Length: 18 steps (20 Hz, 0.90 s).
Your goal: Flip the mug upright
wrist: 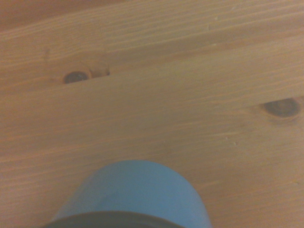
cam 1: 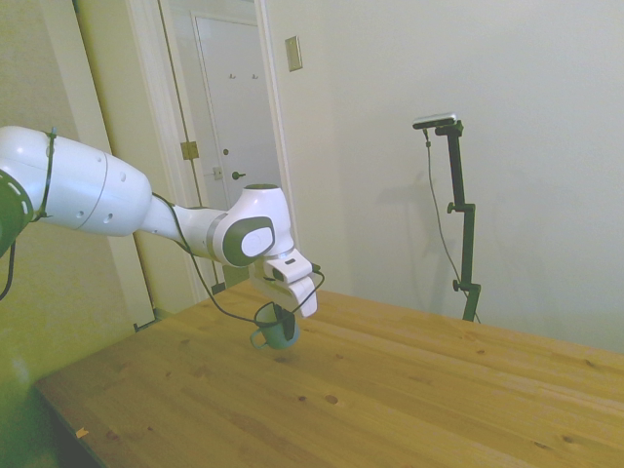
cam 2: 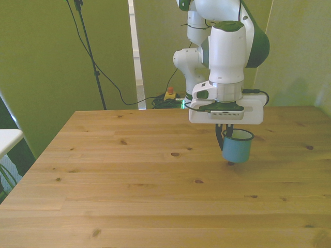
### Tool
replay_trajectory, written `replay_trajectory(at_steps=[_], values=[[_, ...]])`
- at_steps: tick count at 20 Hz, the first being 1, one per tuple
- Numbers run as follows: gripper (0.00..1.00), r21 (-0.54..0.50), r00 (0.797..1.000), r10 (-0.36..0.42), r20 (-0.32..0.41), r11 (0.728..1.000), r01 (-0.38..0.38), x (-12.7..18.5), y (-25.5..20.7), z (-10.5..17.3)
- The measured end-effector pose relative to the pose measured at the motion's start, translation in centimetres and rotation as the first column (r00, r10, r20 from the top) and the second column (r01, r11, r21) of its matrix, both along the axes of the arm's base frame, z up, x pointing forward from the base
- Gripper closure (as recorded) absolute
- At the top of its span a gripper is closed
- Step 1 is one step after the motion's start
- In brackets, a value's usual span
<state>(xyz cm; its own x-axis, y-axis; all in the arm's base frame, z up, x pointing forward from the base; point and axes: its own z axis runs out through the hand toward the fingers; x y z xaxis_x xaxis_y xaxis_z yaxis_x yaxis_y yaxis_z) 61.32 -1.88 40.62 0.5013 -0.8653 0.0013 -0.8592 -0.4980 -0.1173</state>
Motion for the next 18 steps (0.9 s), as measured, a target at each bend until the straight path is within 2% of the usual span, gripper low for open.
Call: replay_trajectory(at_steps=[11, 12, 18], values=[[1.0, 0.023, 0.998, 0.007, -0.056, 1.0, -0.006, -0.1, -0.2, -2.9], [0.0, 0.023, 0.998, 0.01, -0.059, 1.0, -0.009, -0.2, -0.2, -3.1], [0.0, 0.028, 0.998, 0.021, -0.065, 0.999, -0.019, -0.4, -0.2, -3.4]])
